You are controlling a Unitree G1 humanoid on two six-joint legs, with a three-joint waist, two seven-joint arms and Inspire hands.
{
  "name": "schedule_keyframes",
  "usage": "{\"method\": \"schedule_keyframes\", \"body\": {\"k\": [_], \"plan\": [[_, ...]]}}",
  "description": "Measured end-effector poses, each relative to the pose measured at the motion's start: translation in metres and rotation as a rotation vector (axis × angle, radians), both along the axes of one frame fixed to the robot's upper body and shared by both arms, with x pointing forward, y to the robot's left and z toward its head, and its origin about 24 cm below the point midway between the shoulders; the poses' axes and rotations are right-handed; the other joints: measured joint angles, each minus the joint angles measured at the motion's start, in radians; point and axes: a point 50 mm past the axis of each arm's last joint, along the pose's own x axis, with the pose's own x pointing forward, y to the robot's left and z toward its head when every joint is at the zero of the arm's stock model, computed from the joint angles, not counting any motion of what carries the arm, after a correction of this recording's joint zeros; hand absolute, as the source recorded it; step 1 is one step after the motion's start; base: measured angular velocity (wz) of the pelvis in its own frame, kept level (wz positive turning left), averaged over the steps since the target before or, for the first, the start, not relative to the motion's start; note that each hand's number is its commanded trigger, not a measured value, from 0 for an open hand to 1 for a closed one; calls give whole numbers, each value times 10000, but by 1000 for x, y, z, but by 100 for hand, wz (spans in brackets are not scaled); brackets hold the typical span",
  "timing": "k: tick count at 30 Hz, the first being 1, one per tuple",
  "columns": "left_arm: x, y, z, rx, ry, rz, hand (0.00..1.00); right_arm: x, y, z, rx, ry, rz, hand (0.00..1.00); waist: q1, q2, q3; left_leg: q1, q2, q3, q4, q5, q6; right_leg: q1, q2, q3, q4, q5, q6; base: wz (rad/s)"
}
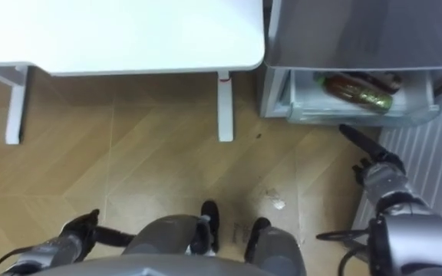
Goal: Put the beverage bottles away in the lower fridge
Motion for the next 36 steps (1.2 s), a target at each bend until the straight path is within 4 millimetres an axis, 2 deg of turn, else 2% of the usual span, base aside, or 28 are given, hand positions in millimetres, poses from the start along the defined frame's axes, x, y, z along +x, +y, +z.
{"method": "schedule_keyframes", "body": {"k": [4, 5, 7, 9, 11, 12, 15, 19, 21, 23, 26, 30, 32, 36], "plan": [[14, -3, 3, 9, -237, -359, 0, 9, 1, 5, 702, -718, -820, 0, -6, -39, 59, -603, -34, -11, 532, -29, 38, -718, -184, -8, 801, -219, -58, 5], [20, -4, 4, 5, -368, -463, 0, 14, 2, 8, 912, -964, -1020, 0, 26, -81, 97, -874, -69, -4, 783, -62, 62, -1054, -326, 2, 1203, -372, -82, 8], [26, -6, 5, -53, -523, -411, 0, 21, 3, 12, 1091, -1251, -1179, 0, 75, -88, 119, -1434, -44, -1, 1446, -255, 58, -1611, -323, 135, 1790, -606, -131, -3], [29, -5, 6, -200, -661, -50, 0, 27, 5, 16, 1253, -1514, -1280, 0, 295, -124, 139, -2233, 48, 24, 2590, -687, 26, -2407, -329, 319, 2837, -1023, -215, -16], [27, 1, 7, -54, -627, 0, 0, 35, 6, 21, 1232, -1783, -1087, 0, 300, -169, 161, -2959, 165, 27, 3566, -1033, 16, -3104, -417, 443, 3777, -1388, -273, -4], [25, 6, 8, 141, -577, 7, 0, 39, 7, 24, 1287, -2045, -1080, 0, 286, -261, 211, -3398, 169, 27, 4137, -1223, -2, -3557, -494, 487, 4409, -1655, -308, 6], [16, 13, 8, 618, -311, -177, 0, 47, 6, 31, 1404, -2561, -1355, 0, 264, -382, 224, -4462, 179, -10, 5578, -1678, -8, -4539, -622, 528, 5836, -2198, -402, 9], [11, 12, 7, 687, -209, -132, 0, 62, 4, 47, 1274, -3232, -1218, 0, 285, -470, 209, -5850, 357, -56, 6953, -2038, -29, -5831, -649, 525, 7106, -2553, -548, 2], [11, 11, 7, 678, -255, -218, 0, 75, -1, 63, 1020, -3762, -1080, 0, 264, -462, 202, -6645, 374, -98, 7605, -2136, -5, -6573, -687, 492, 7764, -2698, -594, 7], [10, 10, 7, 739, -295, -251, 0, 80, -6, 71, 804, -3944, -1067, 0, 305, -459, 199, -6969, 404, -116, 7898, -2176, 5, -6883, -713, 485, 8046, -2756, -640, 0], [13, 8, 8, 760, -403, -363, 0, 97, -11, 96, 241, -4640, -763, 0, 358, -441, 189, -7460, 339, -116, 8068, -2128, 13, -7417, -826, 535, 8307, -2786, -610, 0], [17, 6, 9, 709, -662, -232, 0, 108, -19, 120, -511, -5195, -647, 0, 652, -447, 191, -7806, 340, -88, 8093, -2054, 17, -7799, -873, 559, 8403, -2748, -627, 1], [16, 8, 9, 776, -665, -120, 0, 109, -20, 124, -714, -5117, -677, 0, 699, -501, 168, -7894, 329, -70, 8081, -2044, 19, -7912, -929, 572, 8457, -2760, -633, 6], [14, 6, 9, 736, -894, -133, 0, 113, -16, 128, -1161, -4838, -386, 0, 592, -612, 191, -8055, 309, -56, 8053, -2039, 23, -8041, -1032, 503, 8450, -2769, -648, 1]]}}
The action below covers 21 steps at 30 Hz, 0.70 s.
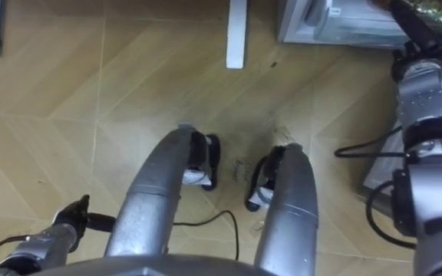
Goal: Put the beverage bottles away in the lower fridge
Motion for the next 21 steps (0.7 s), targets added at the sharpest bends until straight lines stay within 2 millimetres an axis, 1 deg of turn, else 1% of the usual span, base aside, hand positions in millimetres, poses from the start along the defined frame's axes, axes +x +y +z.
{"method": "schedule_keyframes", "body": {"k": [3, 7, 10, 12, 13, 15, 19, 21], "plan": [[-1, -1, 0, -32, -136, -17, 0, 2, 2, 3, -53, 174, -153, 0, 23, -51, 26, -19, -23, -3, -33, -2, 13, -8, -11, 2, -30, 2, 19, 1], [-3, -1, -1, -37, -105, -26, 0, 7, 4, 10, -65, 400, -529, 0, 22, -50, 25, -15, -142, 10, -134, 42, 75, -28, -140, 9, -31, -19, 63, 7], [-14, -1, -3, -65, 48, 22, 0, 12, 7, 20, -372, 420, -667, 0, 24, -45, 22, 91, -216, 58, -274, 70, 106, 8, -205, 58, -94, -28, 69, 2], [-25, 0, -5, -98, 250, 140, 0, 14, 9, 27, -459, 408, -811, 0, 13, -38, 18, 160, -352, 46, -477, 187, 149, 53, -318, 33, -159, -28, 96, 15], [-27, 0, -5, -117, 290, 220, 0, 15, 10, 28, -471, 414, -863, 0, 40, -40, 19, 163, -363, 41, -522, 214, 141, 52, -320, 30, -191, -26, 93, 15], [-37, 1, -7, -133, 489, 345, 0, 16, 11, 34, -467, 475, -1182, 0, 78, -43, 20, 184, -466, -20, -688, 318, 83, 66, -337, 27, -255, -20, 60, 17], [-41, 1, -7, -131, 575, 366, 0, 19, 12, 41, -494, 610, -1549, 0, 206, -47, 21, 173, -476, -150, -955, 496, -43, 100, -346, -162, -472, -6, -38, 13], [-41, 1, -7, -129, 582, 401, 0, 21, 15, 44, -602, 633, -1609, 0, 245, -46, 20, 170, -481, -310, -1089, 576, -168, 194, -355, -361, -600, 28, -207, 11]]}}
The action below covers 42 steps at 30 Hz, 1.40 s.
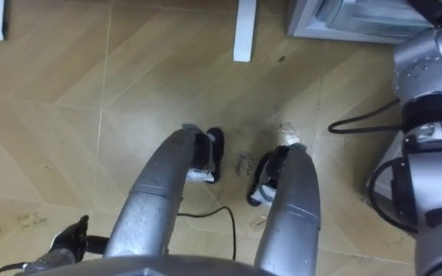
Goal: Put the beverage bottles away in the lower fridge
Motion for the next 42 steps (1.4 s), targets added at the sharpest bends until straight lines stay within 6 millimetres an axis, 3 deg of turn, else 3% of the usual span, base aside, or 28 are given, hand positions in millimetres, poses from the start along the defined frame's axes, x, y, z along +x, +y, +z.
{"method": "schedule_keyframes", "body": {"k": [4, 12, 18, 23, 31, 37, 42], "plan": [[-5, -1, 1, -36, -119, 97, 0, 3, 6, 9, -22, -115, -80, 0, 42, 29, -17, 95, -10, -204, -113, 91, -144, 219, 3, -255, -104, -8, -217, 14], [-17, -6, 2, -152, -169, -43, 0, 4, 9, 19, 325, -451, -808, 0, 468, 40, -21, 314, 10, -510, -240, 278, -493, 580, -54, -682, -104, -175, -619, 13], [-21, -7, 2, -202, -140, -10, 0, 4, 9, 22, 726, -776, -1037, 0, 559, 44, -23, 305, 21, -644, -310, 377, -660, 595, -57, -844, -98, -169, -815, 5], [-17, -10, 4, -327, -442, -90, 0, 4, 9, 22, 930, -915, -1103, 0, 560, 43, -23, 300, 21, -711, -367, 417, -805, 605, -69, -930, -107, -182, -873, 3], [-11, -10, 7, -325, -710, -204, 0, 4, 9, 20, 1233, -1169, -1092, 0, 523, 60, -17, 339, 47, -736, -375, 425, -815, 663, -56, -988, -134, -156, -949, 0], [-12, -5, 9, -350, -702, 91, 0, -1, 3, 2, 1131, -1003, -812, 0, 518, 49, 3, 657, 34, -791, -676, 499, -806, 1063, 24, -1113, -506, -132, -841, 1], [-14, 2, 11, -265, -521, 9, 0, -12, -1, -28, 609, -410, -1, 0, 380, -185, 14, 871, 113, -805, -1087, 552, -859, 1397, 51, -1370, -1022, -6, -847, 8]]}}
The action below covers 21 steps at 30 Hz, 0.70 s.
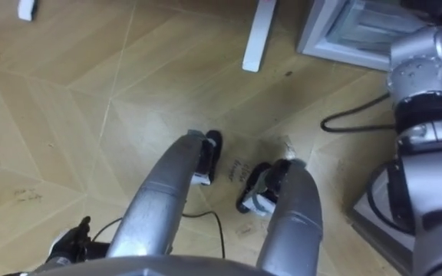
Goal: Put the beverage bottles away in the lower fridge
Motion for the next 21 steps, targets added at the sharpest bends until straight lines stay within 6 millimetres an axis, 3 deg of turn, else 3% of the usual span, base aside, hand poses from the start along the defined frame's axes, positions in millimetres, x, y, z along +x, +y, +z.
{"method": "schedule_keyframes", "body": {"k": [3, 9, 19, 21], "plan": [[-3, 3, 0, -106, 228, 273, 0, -10, -6, -18, 64, 260, 296, 0, -5, -29, -1, 29, 140, -20, -10, 41, 51, 191, 128, -135, -228, 106, 27, 3], [0, 4, 2, -143, 115, 411, 0, -30, -8, -53, 972, 1319, 1047, 0, 61, -157, 74, -12, 182, 86, -247, 90, 184, 199, 52, -218, -491, 165, 155, 3], [10, 4, 4, -179, -110, 377, 0, -23, -1, -50, 636, 566, 2767, 0, 68, -193, 93, -24, 251, 238, -207, 14, 324, 273, 159, -204, -654, 144, 264, 0], [10, 6, 5, -168, -134, 475, 0, -23, -1, -50, 174, 899, 3167, 0, 46, -202, 87, -14, 363, 315, -202, 1, 345, 272, 172, -190, -652, 144, 265, -2]]}}
